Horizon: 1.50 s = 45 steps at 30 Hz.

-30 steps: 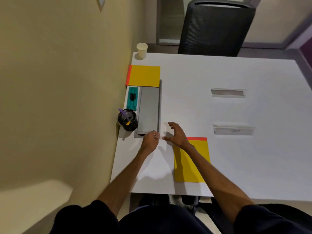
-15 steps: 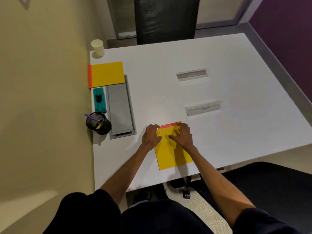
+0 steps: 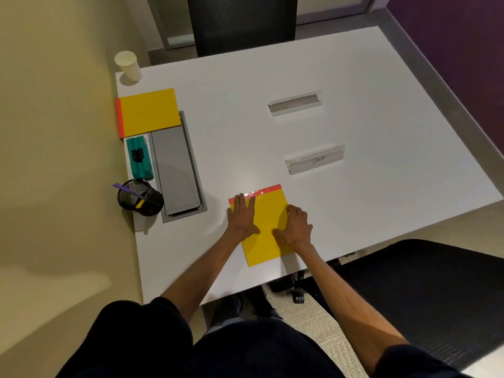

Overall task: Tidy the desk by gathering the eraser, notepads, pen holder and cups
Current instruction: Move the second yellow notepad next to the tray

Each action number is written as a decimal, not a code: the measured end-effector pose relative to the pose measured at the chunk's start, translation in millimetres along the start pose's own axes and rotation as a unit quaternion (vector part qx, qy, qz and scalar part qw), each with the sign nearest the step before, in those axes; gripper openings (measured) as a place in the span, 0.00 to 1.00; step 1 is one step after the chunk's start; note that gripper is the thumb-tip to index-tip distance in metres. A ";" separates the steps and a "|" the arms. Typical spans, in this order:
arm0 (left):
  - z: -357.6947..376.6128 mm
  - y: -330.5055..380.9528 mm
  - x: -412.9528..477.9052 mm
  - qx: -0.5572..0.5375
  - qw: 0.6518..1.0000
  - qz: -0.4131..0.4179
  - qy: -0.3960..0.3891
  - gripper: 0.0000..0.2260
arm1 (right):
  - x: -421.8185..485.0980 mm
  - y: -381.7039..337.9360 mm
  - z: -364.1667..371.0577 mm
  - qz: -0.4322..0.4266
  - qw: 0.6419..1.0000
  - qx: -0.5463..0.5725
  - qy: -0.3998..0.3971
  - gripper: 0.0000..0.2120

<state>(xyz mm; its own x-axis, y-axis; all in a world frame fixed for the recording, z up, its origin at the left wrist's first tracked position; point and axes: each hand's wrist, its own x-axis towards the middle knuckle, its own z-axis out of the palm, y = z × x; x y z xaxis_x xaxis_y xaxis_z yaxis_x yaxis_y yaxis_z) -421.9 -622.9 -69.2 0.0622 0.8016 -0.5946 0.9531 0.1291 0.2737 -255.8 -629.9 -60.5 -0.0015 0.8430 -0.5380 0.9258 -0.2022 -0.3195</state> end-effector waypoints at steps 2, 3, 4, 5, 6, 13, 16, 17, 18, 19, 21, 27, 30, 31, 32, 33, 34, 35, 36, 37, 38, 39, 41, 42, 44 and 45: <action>-0.6 -2.2 0.6 0.010 1.000 0.001 0.003 0.50 | 1.2 -0.7 0.9 -0.003 1.000 -0.005 0.000 0.39; -1.0 -3.8 0.9 0.011 1.000 -0.002 0.002 0.50 | 1.8 -1.1 1.1 -0.004 1.000 -0.003 0.000 0.39; -1.8 -5.2 1.6 0.008 1.000 -0.006 0.001 0.51 | 2.2 -1.6 1.1 -0.004 1.000 0.001 0.001 0.39; -2.8 -6.5 2.1 0.004 1.000 -0.010 0.000 0.52 | 2.6 -1.9 1.2 -0.003 1.000 0.006 0.001 0.39; -4.0 -7.4 2.5 0.001 1.000 -0.013 0.000 0.52 | 3.0 -2.2 1.4 0.000 1.000 0.010 0.001 0.39; -11.9 -11.1 -0.3 -0.004 0.996 -0.073 0.052 0.47 | 3.4 -5.1 1.0 -0.001 1.000 0.024 -0.011 0.44; -14.3 -17.4 -4.2 -0.091 0.987 -0.106 0.082 0.32 | 5.7 -6.4 -4.1 -0.008 0.999 0.034 -0.018 0.45; -15.1 -19.9 -5.7 -0.152 0.978 -0.108 0.093 0.27 | 7.1 -6.9 -6.5 -0.011 0.999 0.037 -0.019 0.45; -15.9 -22.6 -8.0 -0.214 0.966 -0.105 0.102 0.23 | 8.3 -7.7 -8.8 -0.016 0.999 0.037 -0.020 0.44; -16.9 -24.6 -10.8 -0.264 0.953 -0.097 0.109 0.20 | 9.4 -8.6 -11.1 -0.022 0.999 0.037 -0.023 0.43; -19.4 -27.7 -17.2 -0.320 0.936 -0.083 0.122 0.16 | 12.2 -10.8 -16.3 -0.032 0.998 0.048 -0.029 0.40; -35.5 -47.8 -37.3 -0.427 0.884 -0.063 0.180 0.06 | 17.0 -29.3 -24.9 -0.044 0.992 0.115 0.007 0.36; -44.3 -65.5 -49.7 -0.477 0.845 -0.072 0.230 0.05 | 16.1 -42.7 -22.1 -0.026 0.985 0.168 0.033 0.41; -45.7 -71.7 -53.2 -0.493 0.832 -0.078 0.244 0.05 | 16.1 -48.6 -19.8 -0.020 0.979 0.199 0.027 0.42; -46.5 -77.6 -56.6 -0.506 0.819 -0.085 0.256 0.07 | 16.0 -55.5 -17.1 -0.011 0.971 0.238 0.011 0.43; -47.2 -82.8 -59.3 -0.515 0.809 -0.093 0.266 0.12 | 16.3 -63.6 -14.5 0.001 0.960 0.278 -0.014 0.42; -47.5 -87.1 -62.4 -0.524 0.800 -0.102 0.274 0.16 | 16.5 -72.3 -12.5 0.011 0.950 0.310 -0.045 0.41; -47.8 -90.6 -66.5 -0.533 0.791 -0.113 0.277 0.18 | 16.9 -81.0 -10.9 0.016 0.941 0.330 -0.075 0.40; -47.3 -94.1 -71.2 -0.539 0.785 -0.123 0.280 0.19 | 17.6 -89.0 -9.3 0.017 0.936 0.339 -0.096 0.40; -46.1 -98.1 -76.1 -0.544 0.779 -0.131 0.283 0.20 | 18.3 -95.6 -7.4 0.016 0.935 0.338 -0.104 0.40; -43.8 -102.9 -81.3 -0.548 0.773 -0.139 0.288 0.20 | 19.0 -100.7 -5.8 0.015 0.937 0.333 -0.102 0.40; -41.0 -107.8 -87.2 -0.547 0.770 -0.150 0.293 0.18 | 19.5 -104.6 -4.6 0.015 0.940 0.328 -0.094 0.40; -33.9 -115.9 -99.4 -0.547 0.763 -0.178 0.295 0.09 | 19.3 -109.1 -1.7 0.010 0.945 0.316 -0.084 0.38; -29.2 -118.1 -104.2 -0.543 0.762 -0.192 0.295 0.07 | 18.6 -110.8 0.3 0.002 0.949 0.304 -0.084 0.36; -16.4 -120.7 -109.0 -0.527 0.763 -0.230 0.297 0.11 | 15.6 -114.4 5.1 -0.015 0.960 0.265 -0.092 0.35; -11.0 -120.1 -112.7 -0.514 0.763 -0.249 0.303 0.13 | 13.6 -116.5 7.9 -0.025 0.966 0.240 -0.097 0.35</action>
<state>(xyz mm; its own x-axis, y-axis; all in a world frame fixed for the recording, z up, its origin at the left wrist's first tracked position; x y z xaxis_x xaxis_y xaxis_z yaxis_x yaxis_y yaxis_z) -546.7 -722.4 -26.8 -0.6771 0.5858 -0.4453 0.0582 0.6459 0.7612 -366.6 -598.8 -36.8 -0.1558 0.7577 -0.6337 0.6406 -0.4109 -0.6487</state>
